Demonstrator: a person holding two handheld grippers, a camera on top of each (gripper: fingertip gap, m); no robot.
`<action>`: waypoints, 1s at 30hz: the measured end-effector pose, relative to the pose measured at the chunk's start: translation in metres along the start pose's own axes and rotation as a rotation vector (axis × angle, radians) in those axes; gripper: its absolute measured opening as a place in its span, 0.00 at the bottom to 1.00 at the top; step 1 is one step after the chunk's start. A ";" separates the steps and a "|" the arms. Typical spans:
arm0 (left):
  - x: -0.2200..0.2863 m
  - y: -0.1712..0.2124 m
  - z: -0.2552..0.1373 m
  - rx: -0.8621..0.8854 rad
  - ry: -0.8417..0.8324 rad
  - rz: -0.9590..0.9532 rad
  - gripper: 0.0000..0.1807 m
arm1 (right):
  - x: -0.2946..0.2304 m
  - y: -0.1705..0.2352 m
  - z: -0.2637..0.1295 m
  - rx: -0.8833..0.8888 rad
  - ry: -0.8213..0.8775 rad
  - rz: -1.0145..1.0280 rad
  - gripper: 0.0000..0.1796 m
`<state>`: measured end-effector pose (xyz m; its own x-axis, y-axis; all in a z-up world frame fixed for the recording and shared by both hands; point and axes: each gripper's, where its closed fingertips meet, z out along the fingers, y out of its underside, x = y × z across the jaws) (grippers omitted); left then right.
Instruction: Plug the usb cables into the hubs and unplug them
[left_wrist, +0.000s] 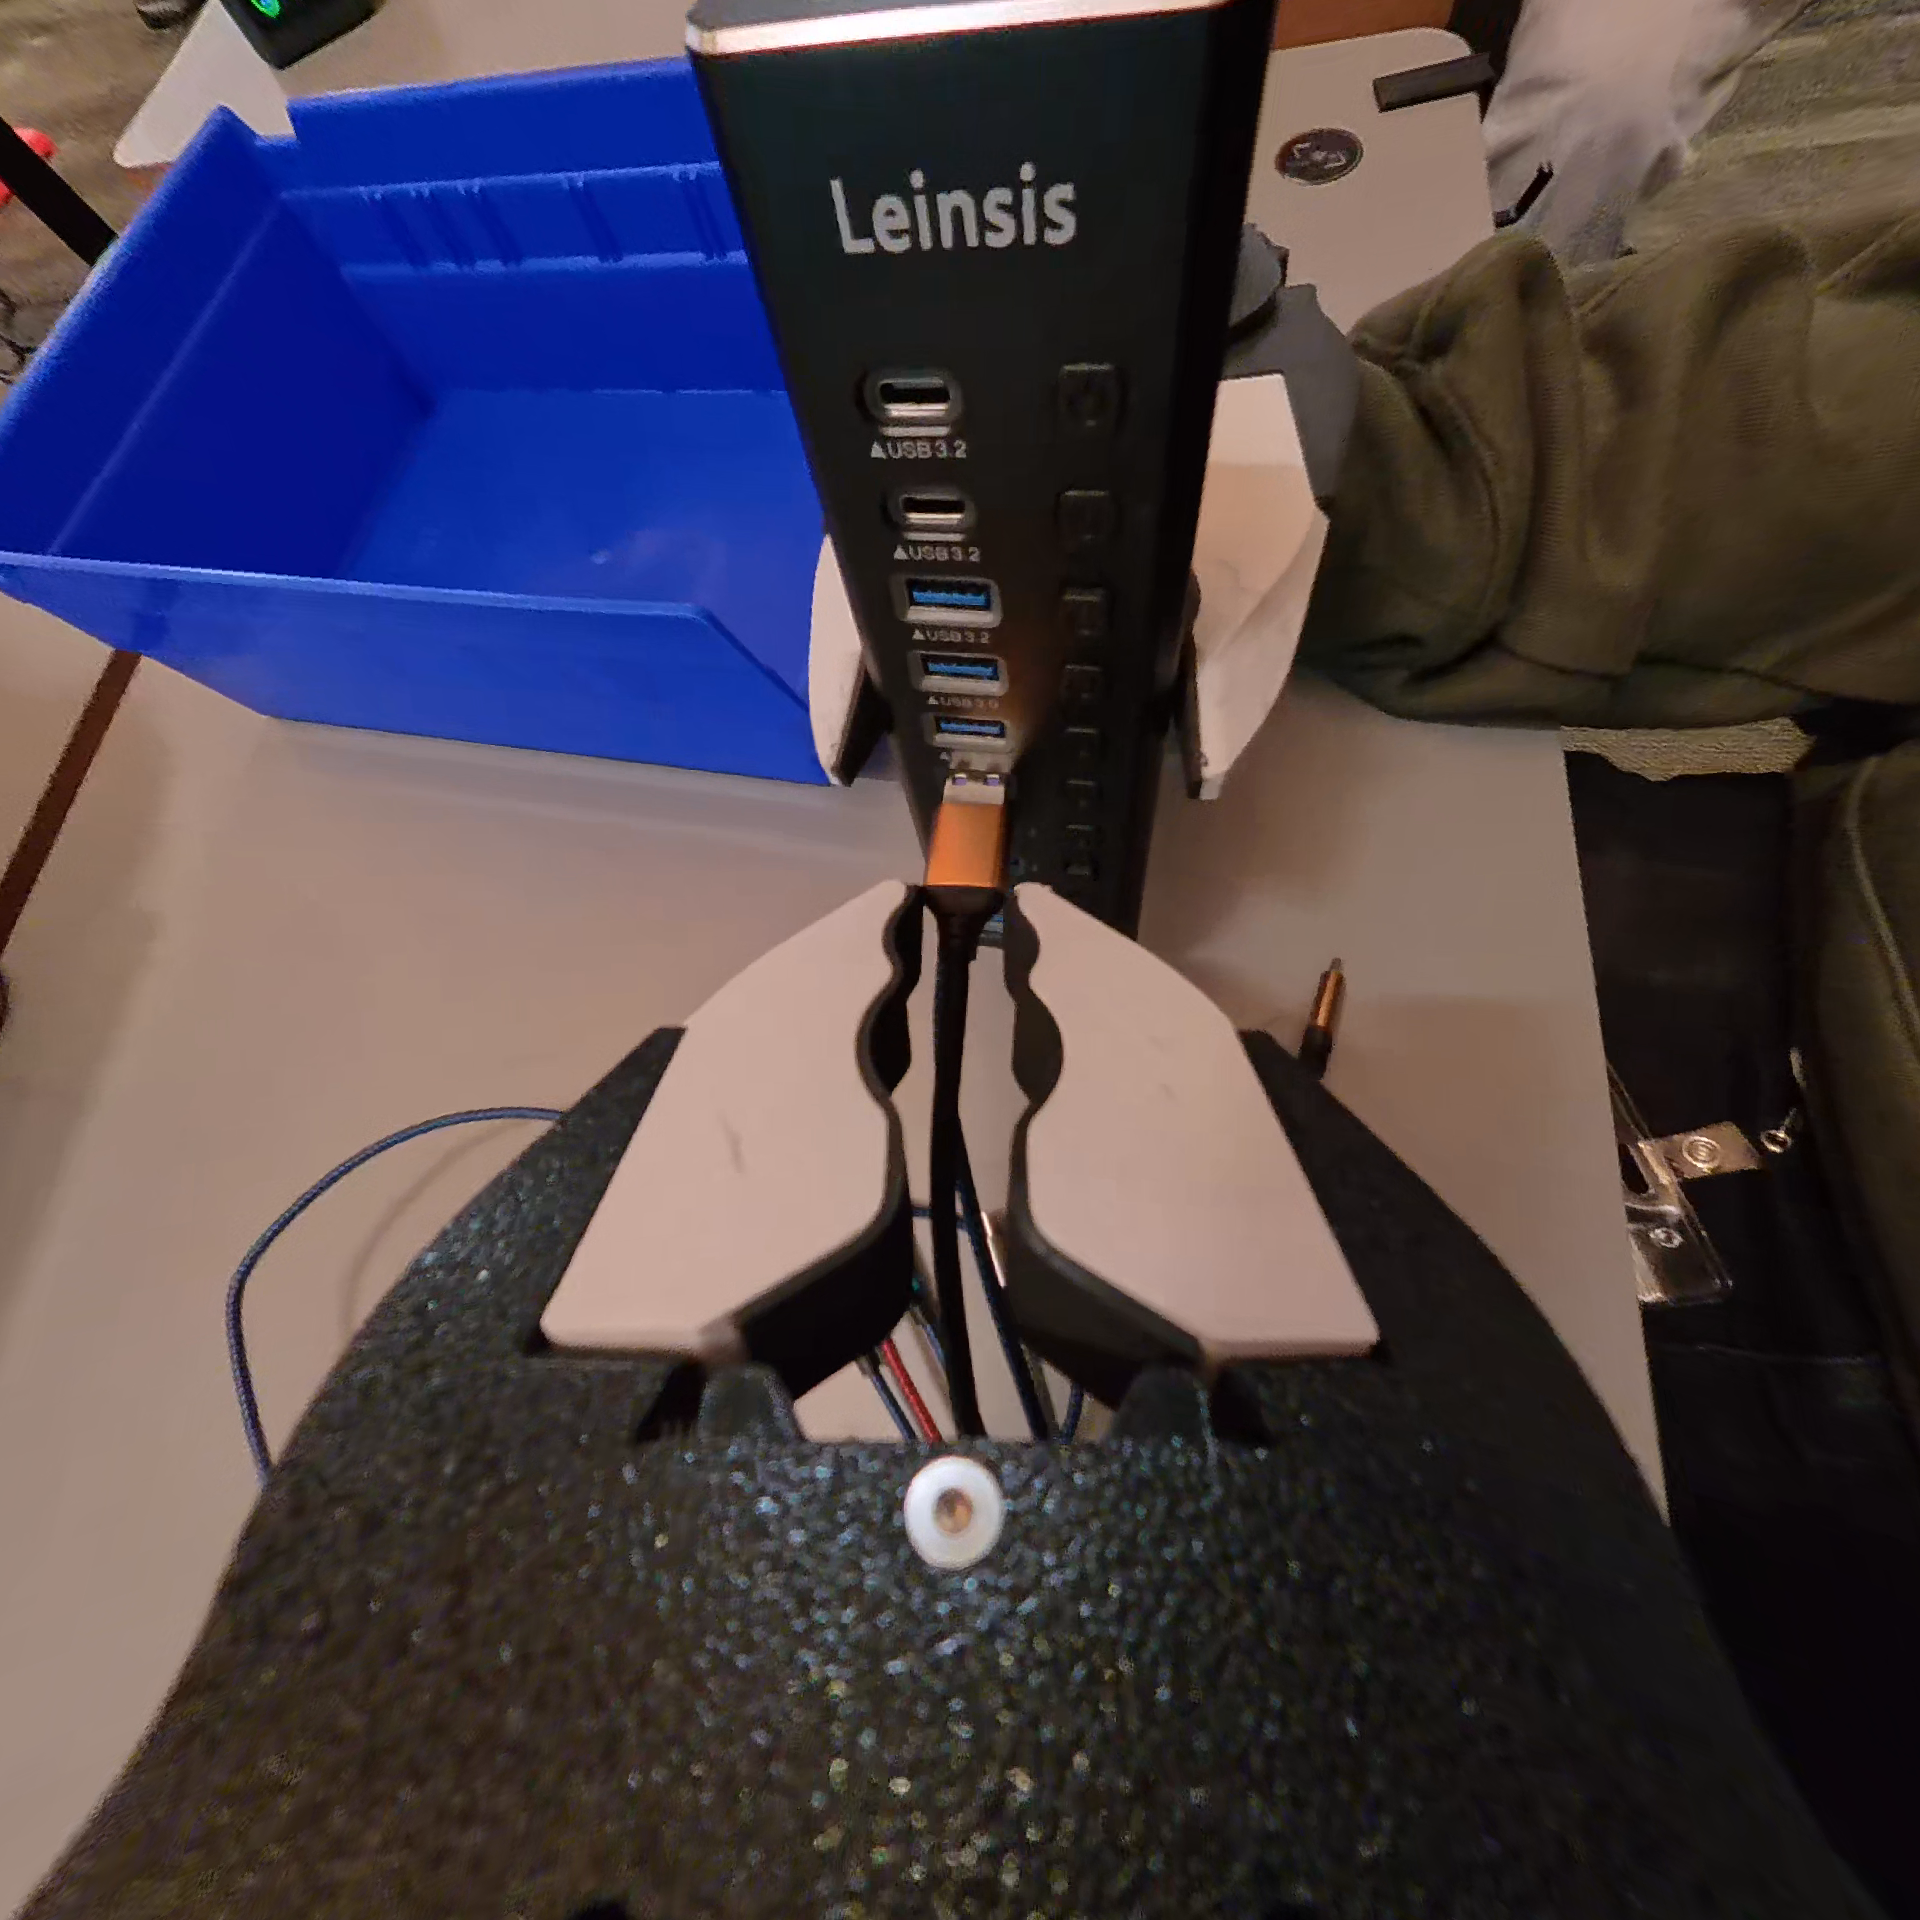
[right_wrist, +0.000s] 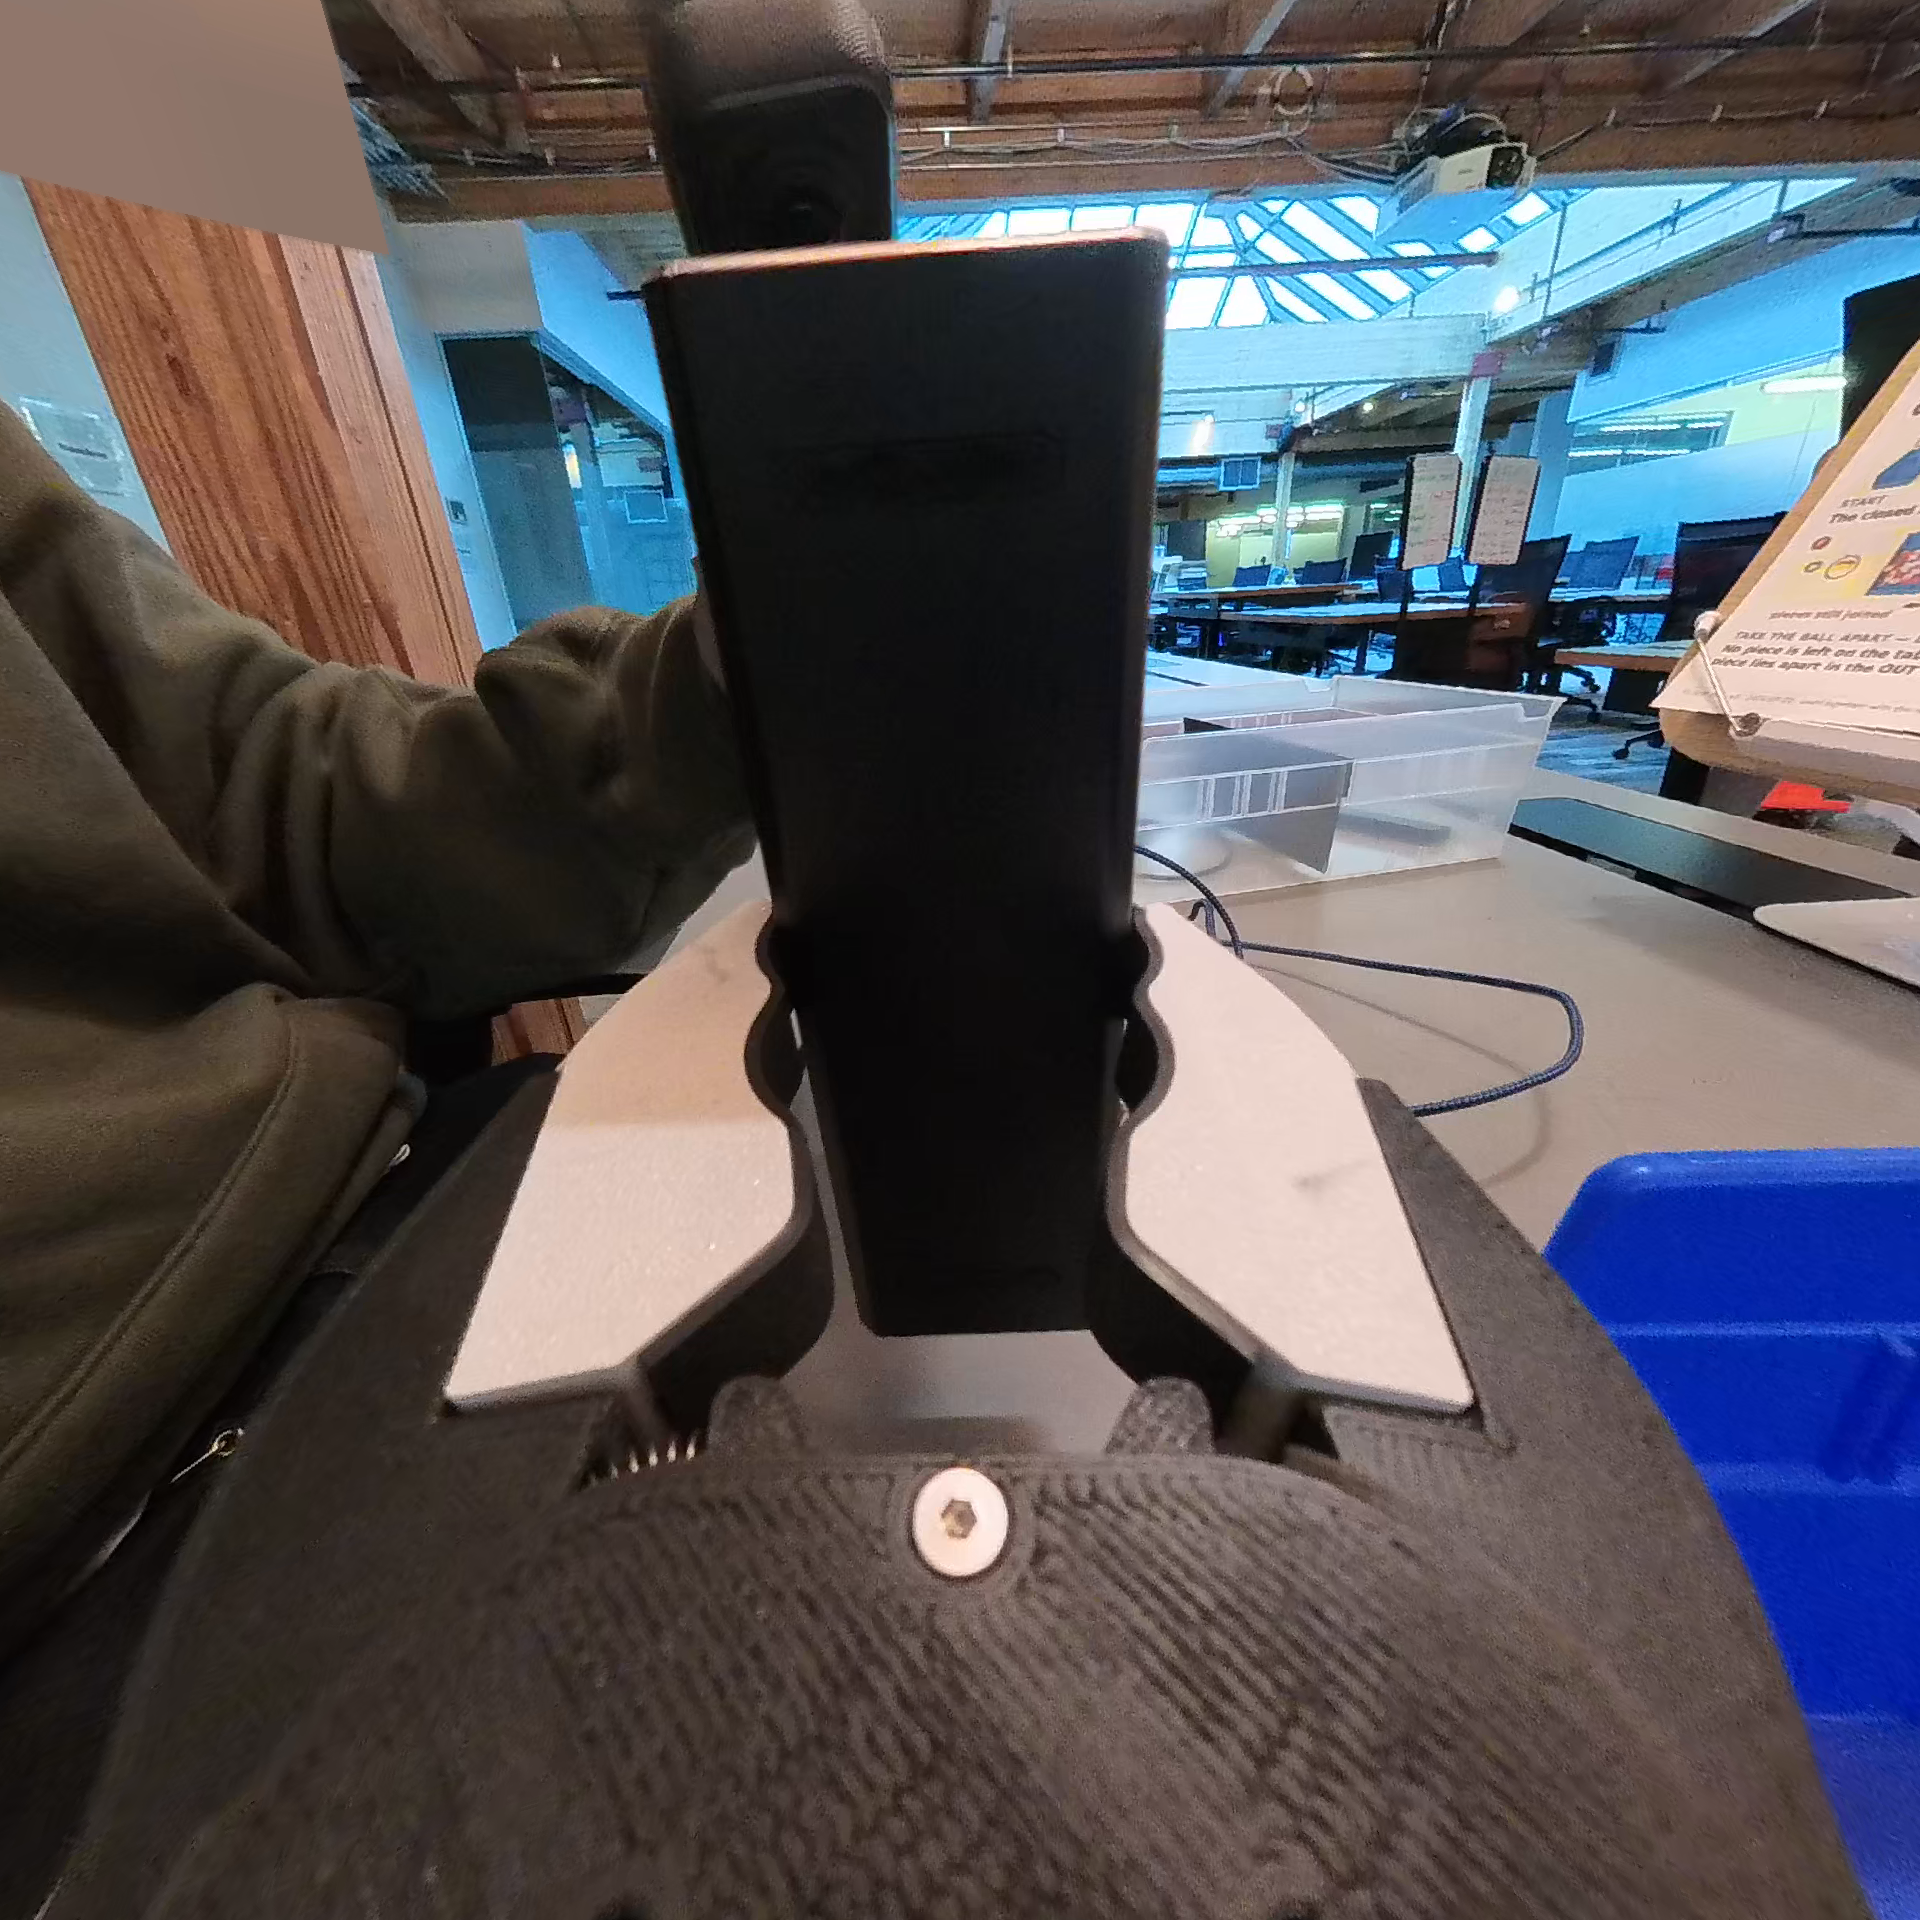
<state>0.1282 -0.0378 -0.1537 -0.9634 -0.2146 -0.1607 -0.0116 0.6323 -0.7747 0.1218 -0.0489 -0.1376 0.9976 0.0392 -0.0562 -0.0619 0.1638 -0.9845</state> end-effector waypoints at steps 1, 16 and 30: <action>-0.001 -0.001 0.000 0.012 -0.008 0.001 0.07 | 0.000 0.000 0.000 0.003 0.001 0.003 0.34; -0.003 -0.012 0.013 0.367 0.025 -0.237 0.07 | 0.007 -0.011 -0.011 0.100 0.015 0.074 0.34; -0.002 -0.079 -0.008 0.362 -0.031 -0.051 0.34 | -0.002 0.001 0.001 -0.009 -0.012 0.025 0.34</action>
<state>0.1290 -0.0815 -0.0875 -0.9553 -0.2653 -0.1304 0.0413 0.3170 -0.9475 0.1198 -0.0476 -0.1384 0.9953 0.0552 -0.0792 -0.0868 0.1534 -0.9843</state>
